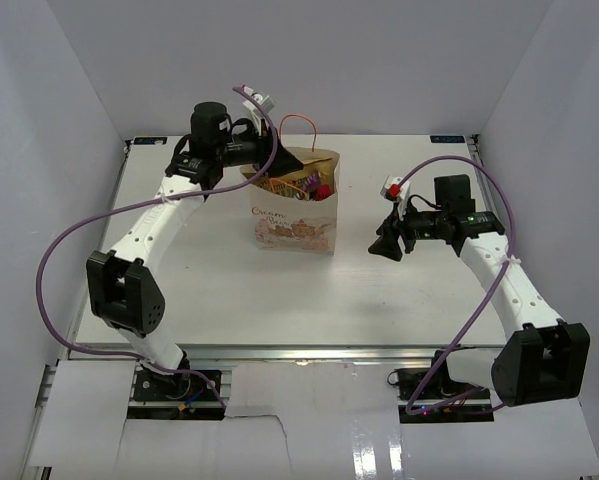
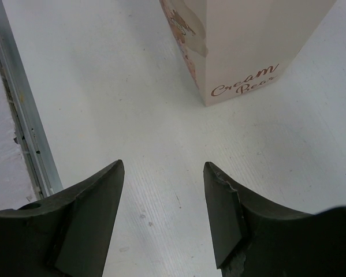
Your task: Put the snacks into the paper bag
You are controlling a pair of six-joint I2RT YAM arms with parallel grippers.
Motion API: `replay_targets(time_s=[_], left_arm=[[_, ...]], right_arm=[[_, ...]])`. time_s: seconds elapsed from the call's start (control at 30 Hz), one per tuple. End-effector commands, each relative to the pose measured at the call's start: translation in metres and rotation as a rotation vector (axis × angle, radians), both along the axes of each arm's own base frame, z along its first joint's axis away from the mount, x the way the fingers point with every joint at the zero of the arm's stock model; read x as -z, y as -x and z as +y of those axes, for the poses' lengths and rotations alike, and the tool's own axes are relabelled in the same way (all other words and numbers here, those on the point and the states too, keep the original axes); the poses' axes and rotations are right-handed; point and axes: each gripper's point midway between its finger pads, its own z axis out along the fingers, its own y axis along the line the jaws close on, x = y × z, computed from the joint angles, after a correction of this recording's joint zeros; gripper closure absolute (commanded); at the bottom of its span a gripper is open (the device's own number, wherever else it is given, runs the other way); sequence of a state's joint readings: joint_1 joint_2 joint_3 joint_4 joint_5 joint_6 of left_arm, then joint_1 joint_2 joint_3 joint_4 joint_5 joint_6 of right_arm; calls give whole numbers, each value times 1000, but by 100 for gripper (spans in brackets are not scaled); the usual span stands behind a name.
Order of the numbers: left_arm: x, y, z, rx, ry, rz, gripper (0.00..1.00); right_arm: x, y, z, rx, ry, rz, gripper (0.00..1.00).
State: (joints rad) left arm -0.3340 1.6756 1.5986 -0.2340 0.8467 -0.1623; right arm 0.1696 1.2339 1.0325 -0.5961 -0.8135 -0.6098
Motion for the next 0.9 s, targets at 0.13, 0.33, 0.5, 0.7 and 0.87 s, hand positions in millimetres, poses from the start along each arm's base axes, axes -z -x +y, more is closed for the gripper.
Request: replay_targets(time_s=[0.13,0.33,0.5,0.7,0.87], left_arm=[[-66,5,19,-148,17,-169,15],[-78,19,74,-462,-7,-222,4],[-59,49,161,-895,-37,-212,2],[3,95,215,-1131,-53,-106,2],[24,111,222,-1155,-39,-54,2]], right_arm=[[-18,-4,-5,25,0,-72,36],[-40,-33,-24,255,29,-80,20],[-63,-83,-80,725,88,-159,10],[-76,-91,-109,924,92,-182,10],[-86,-90,-126,1026,100,-220,10]])
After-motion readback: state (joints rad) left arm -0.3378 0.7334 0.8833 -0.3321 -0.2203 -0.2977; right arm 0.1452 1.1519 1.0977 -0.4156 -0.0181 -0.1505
